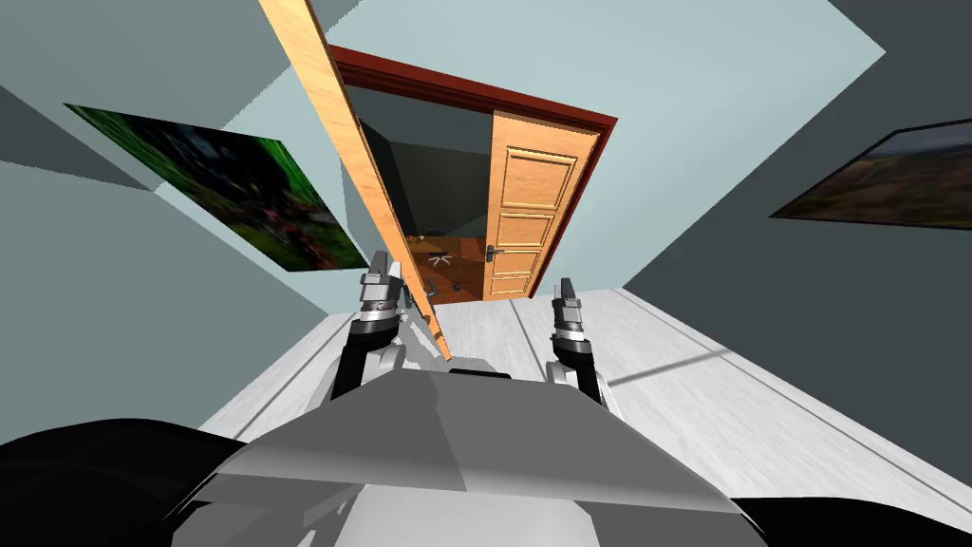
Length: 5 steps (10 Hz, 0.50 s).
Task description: Pull the door open
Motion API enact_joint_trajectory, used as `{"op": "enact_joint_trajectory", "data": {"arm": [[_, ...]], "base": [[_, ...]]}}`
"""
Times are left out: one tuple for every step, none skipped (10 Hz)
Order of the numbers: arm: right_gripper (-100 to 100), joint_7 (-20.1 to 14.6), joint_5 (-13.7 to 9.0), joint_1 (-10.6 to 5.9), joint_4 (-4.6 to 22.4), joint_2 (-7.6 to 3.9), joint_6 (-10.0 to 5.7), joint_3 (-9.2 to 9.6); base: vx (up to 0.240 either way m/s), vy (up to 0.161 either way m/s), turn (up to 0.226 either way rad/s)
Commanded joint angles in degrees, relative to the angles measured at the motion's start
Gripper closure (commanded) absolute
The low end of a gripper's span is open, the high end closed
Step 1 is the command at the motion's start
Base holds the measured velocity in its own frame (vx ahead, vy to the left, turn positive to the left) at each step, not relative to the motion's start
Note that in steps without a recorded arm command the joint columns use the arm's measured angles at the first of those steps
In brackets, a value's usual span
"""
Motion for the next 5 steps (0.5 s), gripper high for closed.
{"op": "enact_joint_trajectory", "data": {"arm": [[-100,-0.42,-0.6,-1.15,2.49,-0.72,-0.13,-0.58],[-100,-0.61,-0.86,-1.66,3.6,-1.04,-0.19,-0.84],[-100,-0.8,-1.13,-2.18,4.71,-1.36,-0.24,-1.1],[-100,-1.03,-1.45,-2.81,6.07,-1.74,-0.31,-1.42],[-100,-1.3,-1.83,-3.54,7.67,-2.19,-0.39,-1.79]], "base": [[0.03,0.066,0.171],[0.046,-0.019,0.153],[0.048,-0.025,0.113],[0.049,-0.022,0.107],[0.052,-0.017,0.157]]}}
